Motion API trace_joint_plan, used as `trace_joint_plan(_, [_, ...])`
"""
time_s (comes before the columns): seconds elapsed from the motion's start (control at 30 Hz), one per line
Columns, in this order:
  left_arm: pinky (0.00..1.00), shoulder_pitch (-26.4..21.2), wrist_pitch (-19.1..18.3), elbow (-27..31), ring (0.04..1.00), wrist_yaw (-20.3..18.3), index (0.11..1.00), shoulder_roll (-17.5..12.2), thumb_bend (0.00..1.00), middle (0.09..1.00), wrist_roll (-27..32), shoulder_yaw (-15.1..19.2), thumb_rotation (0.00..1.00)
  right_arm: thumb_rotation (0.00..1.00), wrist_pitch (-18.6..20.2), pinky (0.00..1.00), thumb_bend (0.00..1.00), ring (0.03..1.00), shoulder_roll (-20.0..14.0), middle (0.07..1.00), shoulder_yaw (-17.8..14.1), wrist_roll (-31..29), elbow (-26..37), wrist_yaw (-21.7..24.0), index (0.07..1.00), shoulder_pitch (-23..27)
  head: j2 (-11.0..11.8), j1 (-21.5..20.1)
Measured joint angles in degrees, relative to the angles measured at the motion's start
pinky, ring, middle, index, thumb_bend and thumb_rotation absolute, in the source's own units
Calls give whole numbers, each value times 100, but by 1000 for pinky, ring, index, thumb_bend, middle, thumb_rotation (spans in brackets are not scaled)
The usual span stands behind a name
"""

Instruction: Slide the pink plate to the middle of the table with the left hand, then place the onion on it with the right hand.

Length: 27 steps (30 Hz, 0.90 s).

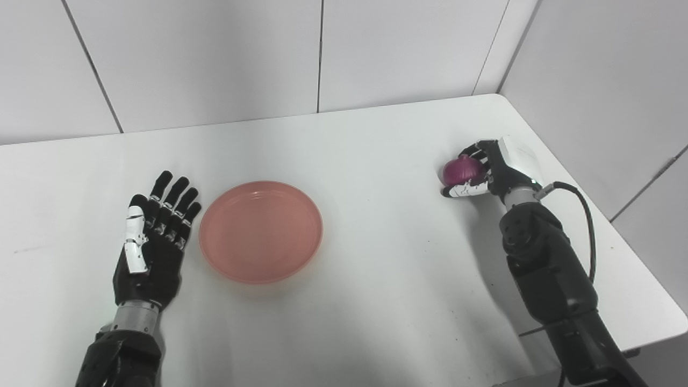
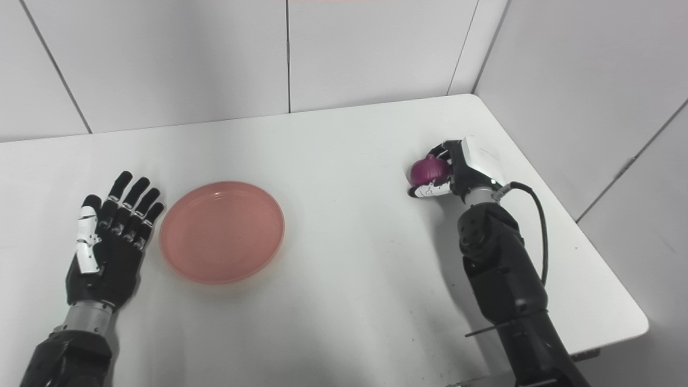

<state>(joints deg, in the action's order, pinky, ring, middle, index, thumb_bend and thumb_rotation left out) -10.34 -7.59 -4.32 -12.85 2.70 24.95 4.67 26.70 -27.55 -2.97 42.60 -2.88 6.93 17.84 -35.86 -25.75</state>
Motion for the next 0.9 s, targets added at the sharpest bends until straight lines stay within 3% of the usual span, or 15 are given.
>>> trace_joint_plan(0.23, [958, 9, -3, 8, 927, 0, 917, 3, 415, 921, 0, 0, 1000, 129, 0, 290, 676, 384, -44, 468, 55, 19, -12, 22, 528, 25, 9, 9])
trace_joint_plan(0.4, [961, 9, -3, 5, 928, 0, 917, 6, 415, 921, 0, 3, 1000, 125, -1, 306, 655, 406, -56, 485, 127, -48, 0, -36, 529, 21, 9, 26])
trace_joint_plan(0.67, [958, 9, -3, -2, 926, 0, 919, 6, 414, 921, 0, 3, 1000, 105, 0, 270, 635, 356, -48, 437, 163, -93, 215, -46, 517, -103, 9, 70])
trace_joint_plan(0.8, [953, 13, -3, 15, 924, 1, 917, 7, 414, 919, 0, -2, 1000, 98, 0, 272, 633, 361, -16, 440, 132, -189, 578, -68, 505, -160, 9, 79])
trace_joint_plan(0.9, [960, 14, -3, 17, 930, 2, 924, 7, 410, 924, -1, -8, 1000, 135, 0, 269, 527, 357, 12, 438, 119, -268, 811, -113, 489, -159, 9, 105])
